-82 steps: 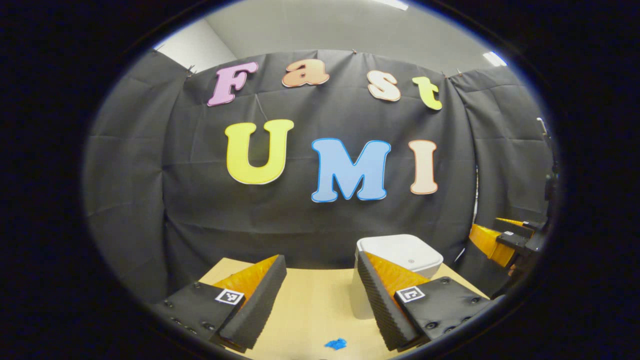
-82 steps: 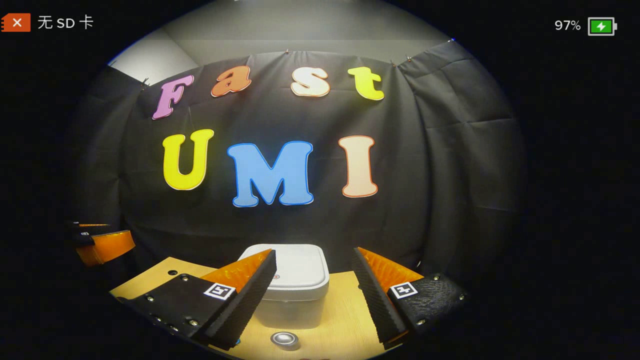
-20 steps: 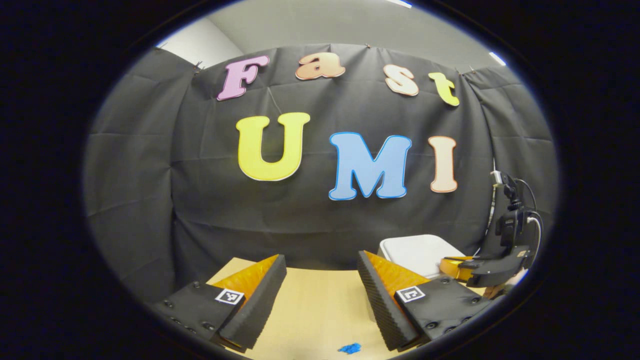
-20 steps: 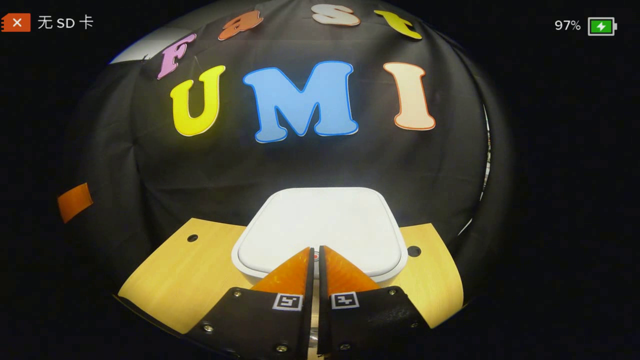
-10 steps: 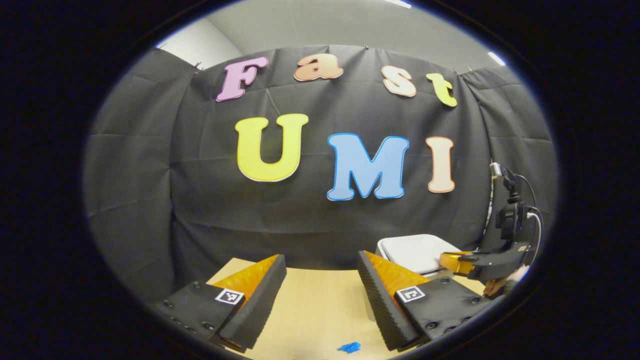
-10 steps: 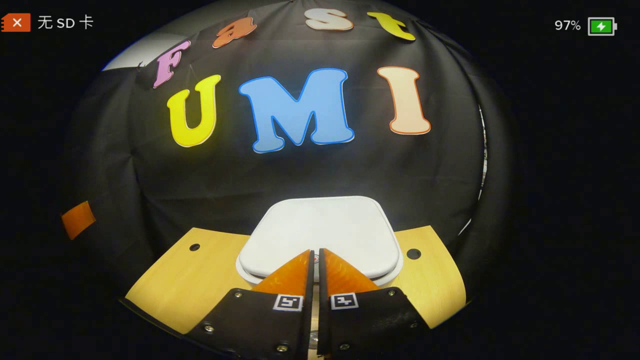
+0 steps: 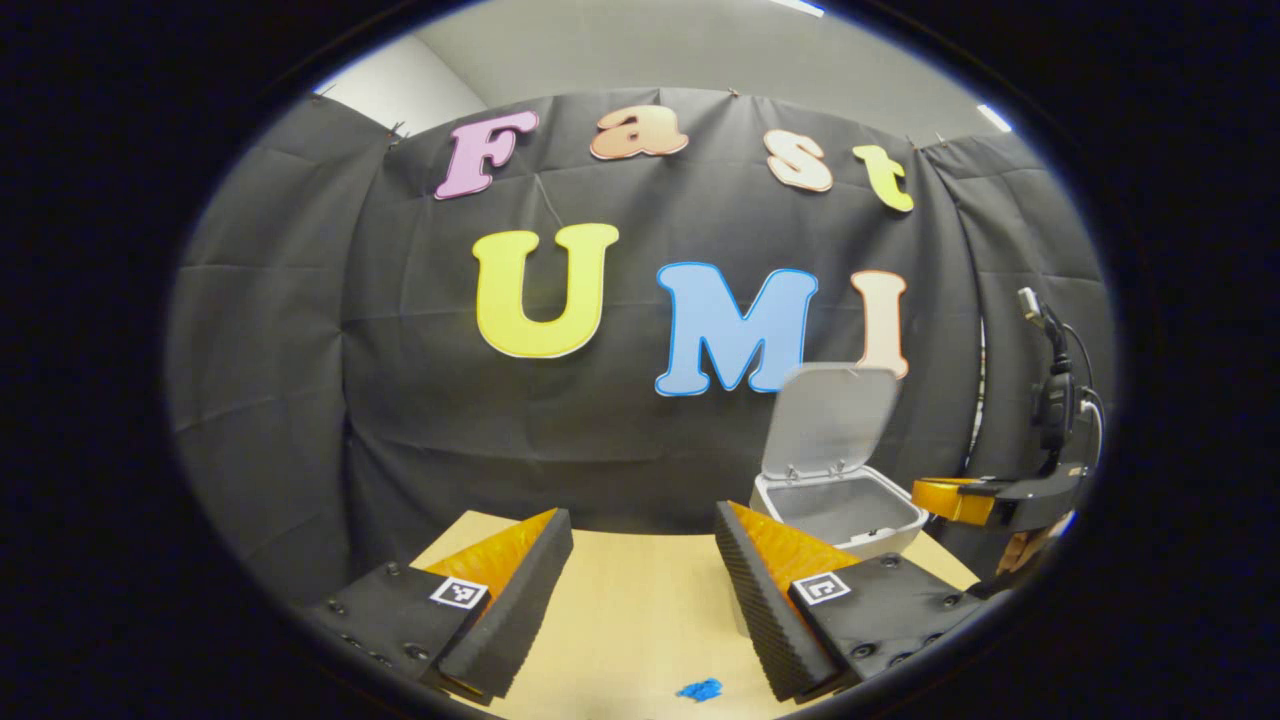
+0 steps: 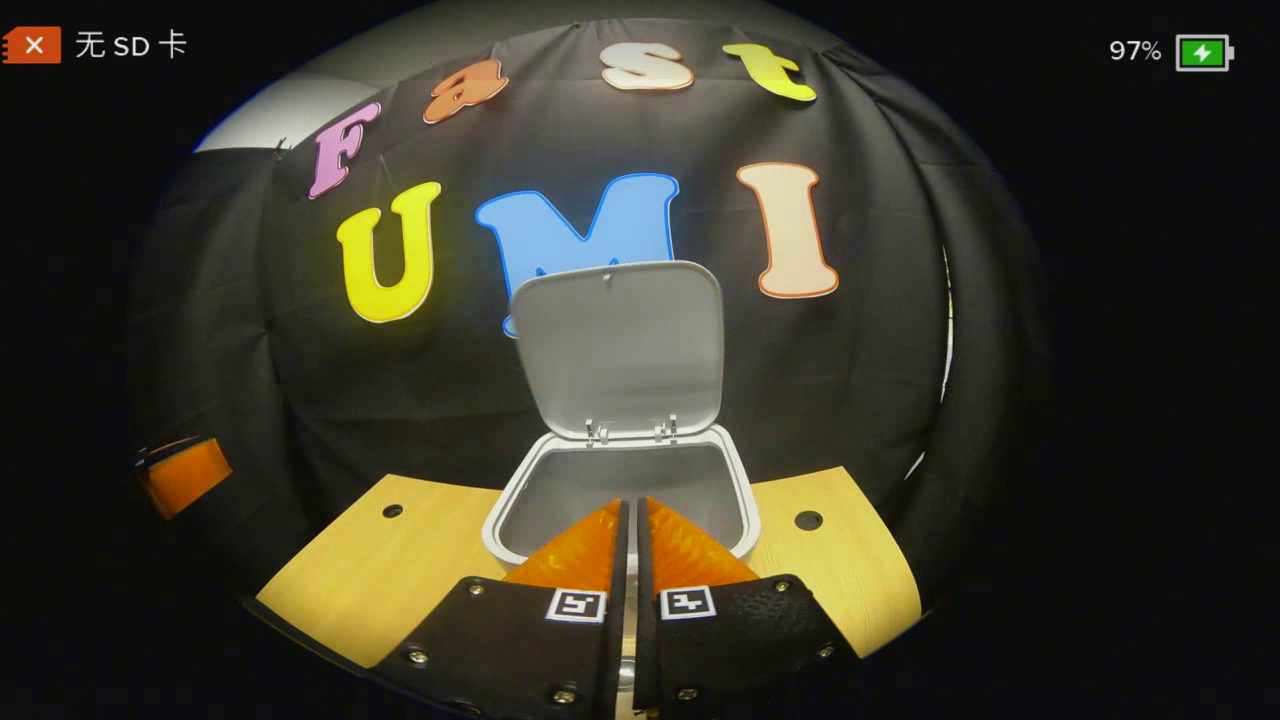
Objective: Press the lid of the desktop garbage bin to open it, pick up the crumpled paper on the desktop and throw it into the bin, then pick up the pop can on the desktop and drop it into the bin, and finally close the garbage bin lid.
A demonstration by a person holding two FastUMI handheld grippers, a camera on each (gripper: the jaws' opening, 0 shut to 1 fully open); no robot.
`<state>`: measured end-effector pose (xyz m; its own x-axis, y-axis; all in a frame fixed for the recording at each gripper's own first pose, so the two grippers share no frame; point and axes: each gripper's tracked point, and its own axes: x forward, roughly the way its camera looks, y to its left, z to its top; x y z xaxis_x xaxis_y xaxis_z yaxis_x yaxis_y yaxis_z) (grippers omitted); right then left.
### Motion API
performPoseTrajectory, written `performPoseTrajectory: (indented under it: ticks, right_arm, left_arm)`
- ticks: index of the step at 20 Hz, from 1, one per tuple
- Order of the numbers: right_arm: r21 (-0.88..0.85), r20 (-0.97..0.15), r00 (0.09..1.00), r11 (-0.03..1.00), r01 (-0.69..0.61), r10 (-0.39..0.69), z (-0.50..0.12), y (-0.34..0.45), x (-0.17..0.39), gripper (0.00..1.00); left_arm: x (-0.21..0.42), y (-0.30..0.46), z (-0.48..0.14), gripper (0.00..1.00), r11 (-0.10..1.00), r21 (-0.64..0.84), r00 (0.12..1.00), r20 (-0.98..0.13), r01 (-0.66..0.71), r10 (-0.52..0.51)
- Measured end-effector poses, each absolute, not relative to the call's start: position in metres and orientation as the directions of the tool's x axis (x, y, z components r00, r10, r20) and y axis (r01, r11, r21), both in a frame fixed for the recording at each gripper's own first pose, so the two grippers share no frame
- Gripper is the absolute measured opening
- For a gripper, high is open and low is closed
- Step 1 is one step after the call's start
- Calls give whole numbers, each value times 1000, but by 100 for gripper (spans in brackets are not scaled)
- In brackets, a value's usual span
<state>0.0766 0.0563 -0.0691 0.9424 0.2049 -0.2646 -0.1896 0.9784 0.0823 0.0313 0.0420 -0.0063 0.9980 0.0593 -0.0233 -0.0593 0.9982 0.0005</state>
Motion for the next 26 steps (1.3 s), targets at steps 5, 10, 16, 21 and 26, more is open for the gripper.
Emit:
performPoseTrajectory:
  ticks: [5,10,16,21,26]
  right_arm:
    - [77,-260,944,979,-188,202,-64,54,66,6]
    - [75,-237,946,975,-208,220,-55,59,52,6]
    - [75,-188,956,974,-214,225,-40,59,41,6]
    - [73,-132,968,976,-205,214,-23,56,32,5]
    - [62,-98,978,982,-179,185,-10,45,22,24]
  left_arm:
    - [29,35,-20,95,999,-6,999,-37,-40,40]
    - [30,32,-45,95,1000,-8,997,-73,-23,22]
    - [35,22,-100,95,1000,1,986,-165,14,-14]
    - [42,8,-165,95,998,-2,960,-275,63,-61]
    - [44,-2,-229,96,996,9,923,-376,94,-84]
